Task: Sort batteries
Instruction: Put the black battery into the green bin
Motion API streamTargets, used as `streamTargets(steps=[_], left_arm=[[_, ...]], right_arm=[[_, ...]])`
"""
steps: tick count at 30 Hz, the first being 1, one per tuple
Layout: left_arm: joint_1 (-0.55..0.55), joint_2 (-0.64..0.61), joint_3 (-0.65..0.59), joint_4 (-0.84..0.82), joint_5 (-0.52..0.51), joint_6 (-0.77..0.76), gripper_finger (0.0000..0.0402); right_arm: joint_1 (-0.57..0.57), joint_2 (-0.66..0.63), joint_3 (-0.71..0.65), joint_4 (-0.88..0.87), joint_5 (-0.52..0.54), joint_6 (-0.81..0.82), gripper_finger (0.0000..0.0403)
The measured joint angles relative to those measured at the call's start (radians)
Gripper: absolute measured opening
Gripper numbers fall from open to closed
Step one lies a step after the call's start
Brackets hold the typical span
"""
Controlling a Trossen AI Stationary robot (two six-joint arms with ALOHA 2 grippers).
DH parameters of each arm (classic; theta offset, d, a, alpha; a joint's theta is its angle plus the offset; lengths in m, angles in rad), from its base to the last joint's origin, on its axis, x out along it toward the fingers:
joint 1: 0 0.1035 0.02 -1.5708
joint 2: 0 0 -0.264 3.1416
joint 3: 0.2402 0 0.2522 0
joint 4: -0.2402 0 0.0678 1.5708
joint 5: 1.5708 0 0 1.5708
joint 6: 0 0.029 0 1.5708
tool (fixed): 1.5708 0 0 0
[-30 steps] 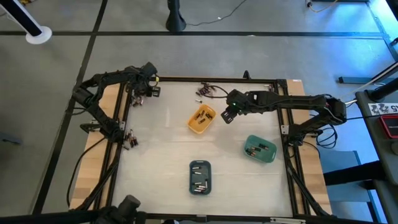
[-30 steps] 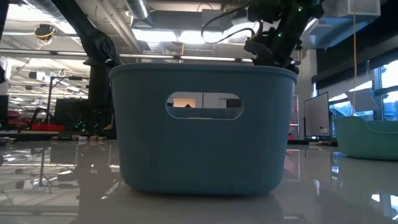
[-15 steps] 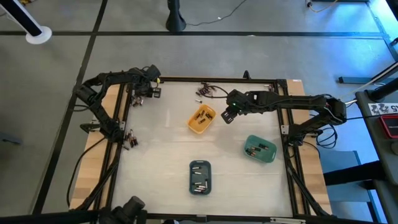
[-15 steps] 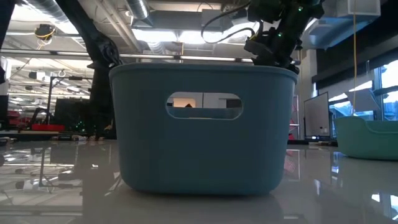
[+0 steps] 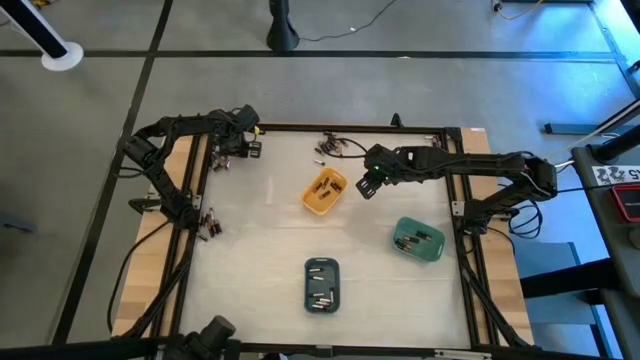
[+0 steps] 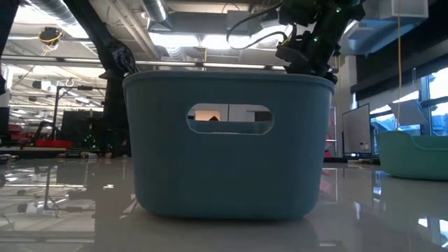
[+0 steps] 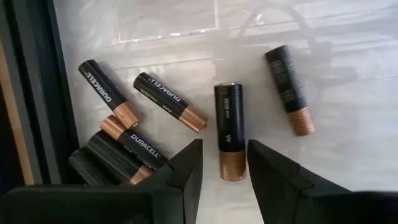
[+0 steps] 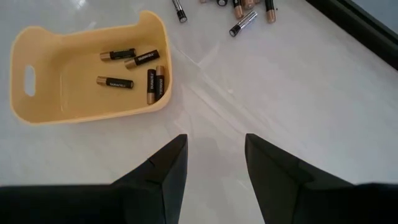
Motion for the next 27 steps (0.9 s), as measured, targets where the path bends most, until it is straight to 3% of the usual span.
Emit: streamTargets(steps=[18, 22, 27], left_arm=[[-0.002, -0.001, 0.001, -0.006, 0.067, 0.091, 0.0036], [-0.006, -0.001, 0.001, -0.005, 0.078, 0.117, 0.0034], [-0.026, -0.005, 0.002, -0.016, 0.195, 0.164, 0.0037]], right_arm=[[0.0, 0.0, 0.0, 0.0, -0.016, 0.0, 0.0163], [0.009, 0.0, 0.0, -0.001, -0.023, 0.0, 0.0163], [0.047, 0.0, 0.0, -0.006, -0.023, 0.002, 0.0163]])
